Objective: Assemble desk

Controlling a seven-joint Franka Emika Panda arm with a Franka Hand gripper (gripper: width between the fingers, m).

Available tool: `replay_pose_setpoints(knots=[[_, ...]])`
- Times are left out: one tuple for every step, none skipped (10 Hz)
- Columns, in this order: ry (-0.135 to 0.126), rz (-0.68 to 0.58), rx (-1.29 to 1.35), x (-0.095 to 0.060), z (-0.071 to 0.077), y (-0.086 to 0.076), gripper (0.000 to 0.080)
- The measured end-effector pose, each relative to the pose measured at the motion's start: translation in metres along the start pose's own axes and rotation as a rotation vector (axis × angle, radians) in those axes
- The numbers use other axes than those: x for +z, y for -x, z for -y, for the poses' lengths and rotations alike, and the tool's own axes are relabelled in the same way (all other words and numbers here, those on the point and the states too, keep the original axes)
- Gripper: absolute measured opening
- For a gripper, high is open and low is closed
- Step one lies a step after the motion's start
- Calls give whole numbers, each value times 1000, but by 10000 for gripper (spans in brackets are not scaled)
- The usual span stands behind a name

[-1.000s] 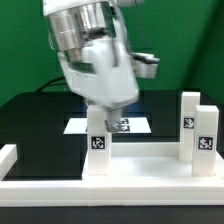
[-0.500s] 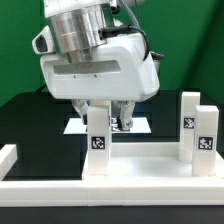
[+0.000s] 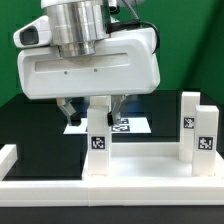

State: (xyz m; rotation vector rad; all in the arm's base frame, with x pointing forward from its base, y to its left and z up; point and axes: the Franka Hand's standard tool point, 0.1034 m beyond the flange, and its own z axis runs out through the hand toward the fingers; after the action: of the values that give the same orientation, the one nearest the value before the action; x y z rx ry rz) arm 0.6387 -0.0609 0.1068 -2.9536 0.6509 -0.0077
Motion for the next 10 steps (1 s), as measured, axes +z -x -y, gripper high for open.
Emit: replay_pose_setpoints(knots=[[0,0,72,0,0,0,324],[0,0,151,0,0,0,289],[-3,1,239,1,-1,0,289],[-11,6,411,1,-4,-1,289],[-39,26,629,1,-6,-1,289],[-92,34,868,1,-8,-2,289],[-113,37,1046,2,-8,0,289],[-109,50,1124,1,-7,1,291],[-109,60,1187,1,-6,1,291],[-107,59,1210,2,-6,0,291]])
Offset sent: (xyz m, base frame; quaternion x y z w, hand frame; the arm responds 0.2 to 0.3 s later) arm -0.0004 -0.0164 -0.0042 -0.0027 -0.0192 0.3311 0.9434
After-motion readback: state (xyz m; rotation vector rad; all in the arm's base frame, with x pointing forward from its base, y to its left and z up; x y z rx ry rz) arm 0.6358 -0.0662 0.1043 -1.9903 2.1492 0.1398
